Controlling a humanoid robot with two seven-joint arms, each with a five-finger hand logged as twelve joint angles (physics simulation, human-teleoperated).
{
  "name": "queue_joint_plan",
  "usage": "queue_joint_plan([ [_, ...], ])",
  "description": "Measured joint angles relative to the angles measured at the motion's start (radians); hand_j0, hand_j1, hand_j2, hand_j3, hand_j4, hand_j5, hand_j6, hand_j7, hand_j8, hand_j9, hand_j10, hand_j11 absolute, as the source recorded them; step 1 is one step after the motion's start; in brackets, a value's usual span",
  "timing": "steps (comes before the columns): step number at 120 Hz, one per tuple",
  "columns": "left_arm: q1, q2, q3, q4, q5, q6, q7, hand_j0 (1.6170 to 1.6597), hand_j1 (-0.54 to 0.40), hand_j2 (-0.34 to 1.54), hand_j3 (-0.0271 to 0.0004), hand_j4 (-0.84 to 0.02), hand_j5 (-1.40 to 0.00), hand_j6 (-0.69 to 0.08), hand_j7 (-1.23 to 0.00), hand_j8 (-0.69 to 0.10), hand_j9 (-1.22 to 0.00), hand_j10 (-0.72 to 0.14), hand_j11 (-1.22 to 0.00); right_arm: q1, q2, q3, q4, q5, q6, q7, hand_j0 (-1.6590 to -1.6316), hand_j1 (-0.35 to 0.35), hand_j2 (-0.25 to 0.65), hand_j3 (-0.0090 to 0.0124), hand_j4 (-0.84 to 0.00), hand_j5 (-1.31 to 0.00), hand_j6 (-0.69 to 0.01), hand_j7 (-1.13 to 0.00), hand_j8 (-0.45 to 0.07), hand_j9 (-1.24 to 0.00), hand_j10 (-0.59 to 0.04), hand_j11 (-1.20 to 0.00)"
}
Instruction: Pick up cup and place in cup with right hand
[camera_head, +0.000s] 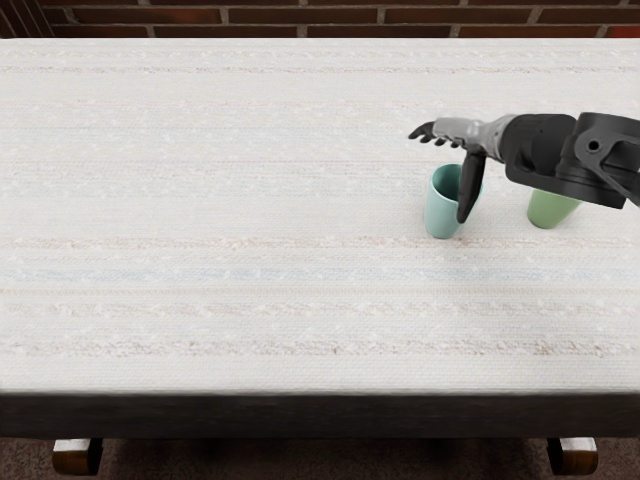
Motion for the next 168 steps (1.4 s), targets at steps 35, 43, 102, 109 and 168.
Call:
queue_joint_plan([
  [35,0.0,0.0,0.0,0.0,0.0,0.0,0.0,1.6581,0.349,0.0,0.0,0.0,0.0,0.0,0.0,0.0,0.0,0.0,0.0,-0.081,-0.007,-0.014,0.002,-0.026,-0.146,0.0,-1.6581,-0.099,-0.04,0.0,-0.213,-0.27,-0.215,-0.27,-0.214,-0.27,-0.212,-0.27],
  [43,0.0,0.0,0.0,0.0,0.0,0.0,0.0,1.6581,0.349,0.0,0.0,0.0,0.0,0.0,0.0,0.0,0.0,0.0,0.0,-0.089,-0.006,-0.018,0.002,-0.027,-0.158,0.0,-1.6581,-0.057,-0.047,0.0,-0.249,-0.32,-0.25,-0.32,-0.249,-0.32,-0.248,-0.32],
  [102,0.0,0.0,0.0,0.0,0.0,0.0,0.0,1.6581,0.349,0.0,0.0,0.0,0.0,0.0,0.0,0.0,0.0,0.0,0.0,-0.103,-0.028,0.033,0.004,-0.011,-0.147,0.0,-1.6541,0.055,-0.108,-0.0004,-0.425,-0.57,-0.302,-0.56,-0.297,-0.56,-0.424,-0.56],
  [109,0.0,0.0,0.0,0.0,0.0,0.0,0.0,1.6581,0.349,0.0,0.0,0.0,0.0,0.0,0.0,0.0,0.0,0.0,0.0,-0.102,-0.042,0.062,0.004,0.001,-0.114,0.0,-1.6536,0.041,-0.108,-0.0002,-0.435,-0.58,-0.322,-0.57,-0.306,-0.57,-0.434,-0.57],
  [168,0.0,0.0,0.0,0.0,0.0,0.0,0.0,1.6581,0.349,0.0,0.0,0.0,0.0,0.0,0.0,0.0,0.0,0.0,0.0,0.098,-0.169,0.104,-0.125,0.115,0.098,0.0,-1.6533,0.036,-0.115,0.0002,-0.441,-0.61,-0.318,-0.59,-0.281,-0.6,-0.418,-0.6],
])
